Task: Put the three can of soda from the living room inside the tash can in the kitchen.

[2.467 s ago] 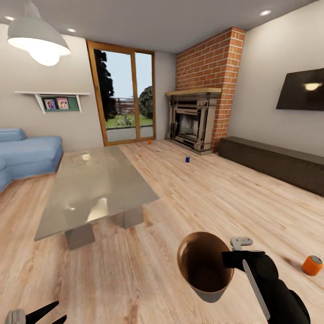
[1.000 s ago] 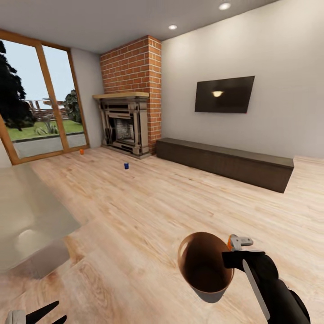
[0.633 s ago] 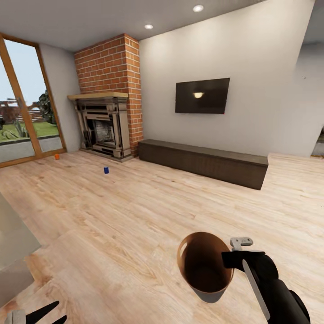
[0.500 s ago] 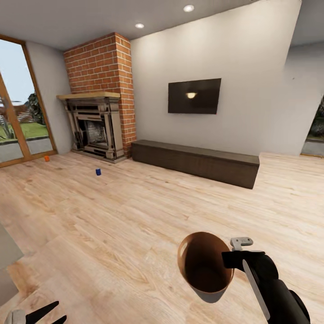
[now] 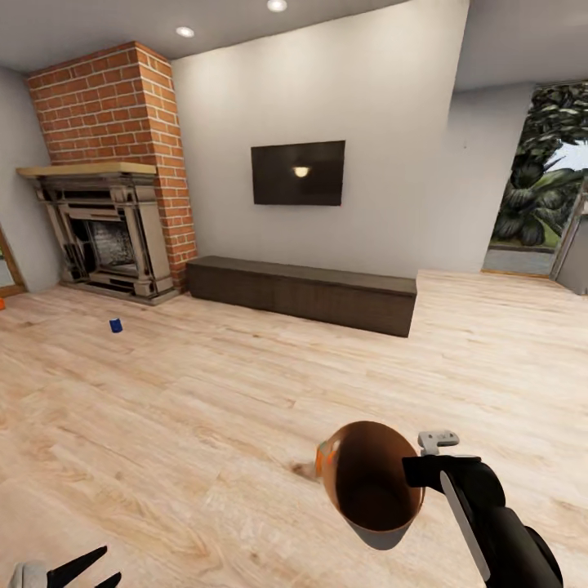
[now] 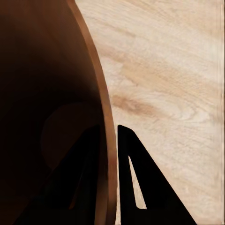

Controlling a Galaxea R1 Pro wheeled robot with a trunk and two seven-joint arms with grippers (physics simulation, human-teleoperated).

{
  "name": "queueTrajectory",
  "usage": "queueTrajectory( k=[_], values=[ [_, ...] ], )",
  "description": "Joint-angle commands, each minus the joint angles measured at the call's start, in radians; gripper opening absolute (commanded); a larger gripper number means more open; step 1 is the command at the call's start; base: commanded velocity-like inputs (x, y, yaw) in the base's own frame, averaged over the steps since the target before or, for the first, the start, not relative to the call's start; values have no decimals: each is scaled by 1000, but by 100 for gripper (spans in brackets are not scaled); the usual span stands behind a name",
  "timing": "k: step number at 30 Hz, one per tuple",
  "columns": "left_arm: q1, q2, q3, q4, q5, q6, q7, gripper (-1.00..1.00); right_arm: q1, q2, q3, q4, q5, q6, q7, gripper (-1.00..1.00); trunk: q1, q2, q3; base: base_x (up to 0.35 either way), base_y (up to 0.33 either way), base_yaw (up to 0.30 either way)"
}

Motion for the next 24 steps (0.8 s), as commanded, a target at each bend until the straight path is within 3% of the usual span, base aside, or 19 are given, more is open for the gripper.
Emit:
queueTrajectory(
  k=[1, 24],
  values=[
    [0, 0, 0, 0, 0, 0, 0, 100, 0, 0, 0, 0, -10, 0, 5, -100, 0, 0, 0, 252, -251, -300],
    [0, 0, -1, 0, 0, 0, 0, 100, -1, 0, 0, 0, -10, 0, 5, -100, 0, 0, -9, 250, -257, -300]
  ],
)
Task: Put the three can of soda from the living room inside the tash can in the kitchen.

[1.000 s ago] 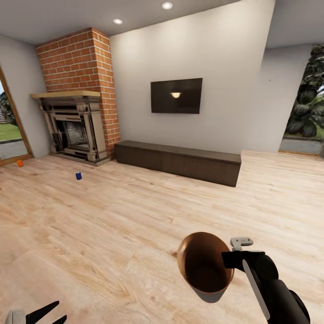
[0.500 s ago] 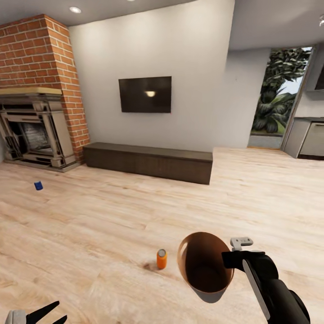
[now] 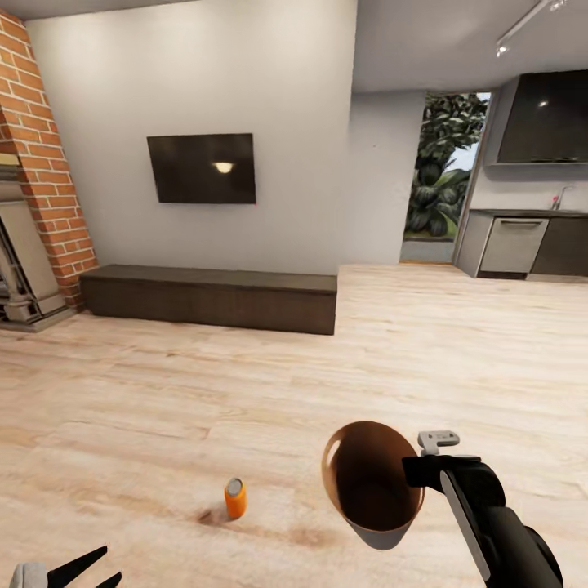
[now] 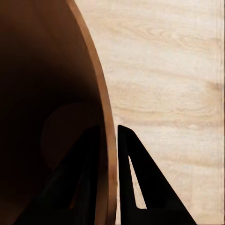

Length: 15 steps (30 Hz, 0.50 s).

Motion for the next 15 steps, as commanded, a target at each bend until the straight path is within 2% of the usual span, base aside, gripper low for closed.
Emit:
queueTrajectory(
  k=[1, 4, 8, 15],
  values=[
    [0, 0, 0, 0, 0, 0, 0, 100, 0, 0, 0, 0, -10, 0, 5, -100, 0, 0, 0, 248, -257, -300],
    [0, 0, 1, 0, 0, 0, 0, 100, 0, 0, 0, 0, -10, 0, 5, -100, 0, 0, -1, 224, -229, -300],
    [0, 0, 1, 1, 0, 0, 0, 100, 0, 0, 0, 0, -10, 0, 5, -100, 0, 0, -3, 83, -83, -288],
    [0, 0, 1, 2, 0, 1, 0, 100, 0, 0, 0, 0, -10, 0, 5, -100, 0, 0, -6, 77, -14, -148]
  ],
)
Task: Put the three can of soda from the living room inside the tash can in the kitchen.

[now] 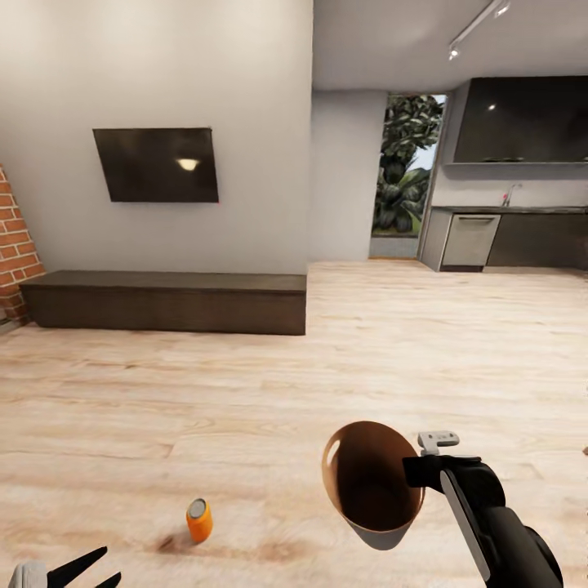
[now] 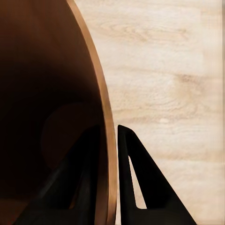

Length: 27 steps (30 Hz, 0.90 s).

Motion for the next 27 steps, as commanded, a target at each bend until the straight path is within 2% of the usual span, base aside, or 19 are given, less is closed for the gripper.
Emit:
queueTrajectory(
  k=[1, 27],
  values=[
    [0, 0, 0, 0, 0, 0, 1, 100, 0, 0, 0, 0, -9, 0, 5, -100, 0, 0, -1, 233, -3, -97],
    [0, -1, -2, 17, 0, 2, 3, 100, -1, 0, 0, 0, -8, 0, 5, -100, 0, 0, -5, 335, 0, -11]
  ],
)
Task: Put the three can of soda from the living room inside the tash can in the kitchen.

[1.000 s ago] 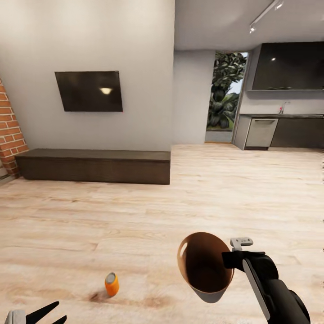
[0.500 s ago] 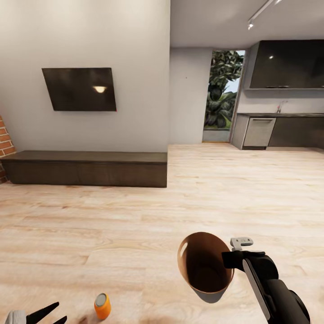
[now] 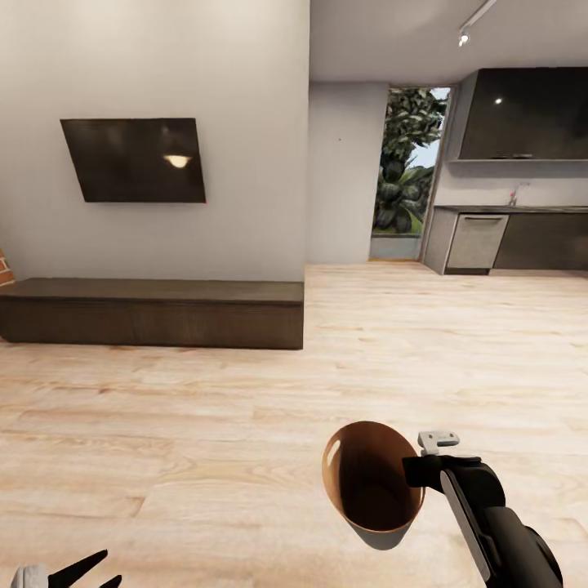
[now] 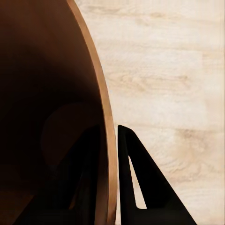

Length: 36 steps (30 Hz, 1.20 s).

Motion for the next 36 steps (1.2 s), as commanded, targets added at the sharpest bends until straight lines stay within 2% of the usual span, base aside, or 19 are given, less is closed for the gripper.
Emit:
queueTrajectory(
  k=[1, 7, 11, 12, 14, 15, 16, 17, 18, 20, 21, 24, 31, 34, 36],
  values=[
    [0, 0, 0, 0, 0, 0, 0, 100, 0, 0, 0, 0, -10, 0, 5, -100, 0, 0, 0, 347, 0, 0],
    [0, 1, 0, 0, 0, 0, 0, 100, 0, 0, 0, 0, -10, 0, 5, -100, 0, 0, 0, 347, 0, 0],
    [0, 0, 3, 0, -1, -1, 1, 100, -1, 0, 2, 18, -9, 0, 5, -100, 0, 0, 0, 99, 0, 0],
    [0, -2, -8, 10, -2, 4, 143, 100, 0, 0, 3, 26, -8, 0, 4, -100, 0, 0, 0, 4, 0, 0],
    [0, -5, -24, 14, 0, 6, 264, 100, 0, 0, 4, 27, -8, 0, 4, -100, 0, 0, 0, 3, 0, 0],
    [-98, -87, -331, 63, 4, 2, 1124, 100, -1, -2, 6, 27, -6, -1, 3, -100, 0, 0, 0, 0, 0, 0],
    [-335, -142, -523, 360, 2, -46, 1419, 100, -2, -5, 7, 28, -6, -1, 2, -100, 0, 0, 0, 0, 0, 0],
    [-377, -147, -533, 418, 1, -64, 1436, 100, -2, -5, 7, 27, -5, -1, 2, -100, 0, 0, 0, 0, 0, 0],
    [-377, -147, -533, 418, 1, -64, 1436, 100, -2, -5, 7, 27, -5, -1, 2, -100, 0, 0, 0, 0, 0, 0],
    [-535, -159, -558, 651, -1, -145, 1480, 100, -2, -7, 8, 27, -5, -1, 2, -100, 0, 0, 0, 0, 0, 0],
    [-588, -162, -564, 729, -2, -172, 1497, 100, -2, -7, 8, 27, -5, -1, 2, -100, 0, 0, 0, 0, 0, 0],
    [-652, -166, -572, 821, -2, -204, 1526, 100, -2, -7, 8, 27, -5, -1, 2, -100, 0, 0, 0, 0, 0, 0],
    [-679, -162, -571, 866, -3, -232, 1540, 100, -2, -7, 10, 28, -5, -4, 3, -100, 0, 0, 0, 0, 0, 0],
    [-681, -151, -569, 876, -3, -248, 1541, 100, -2, -7, 10, 29, -5, -5, 2, -100, 0, 0, 0, 0, 0, 0],
    [-682, -133, -568, 911, -2, -257, 1541, 100, -2, -7, 11, 29, -5, -6, 2, -100, 0, 0, 0, 0, 0, 0]
  ],
)
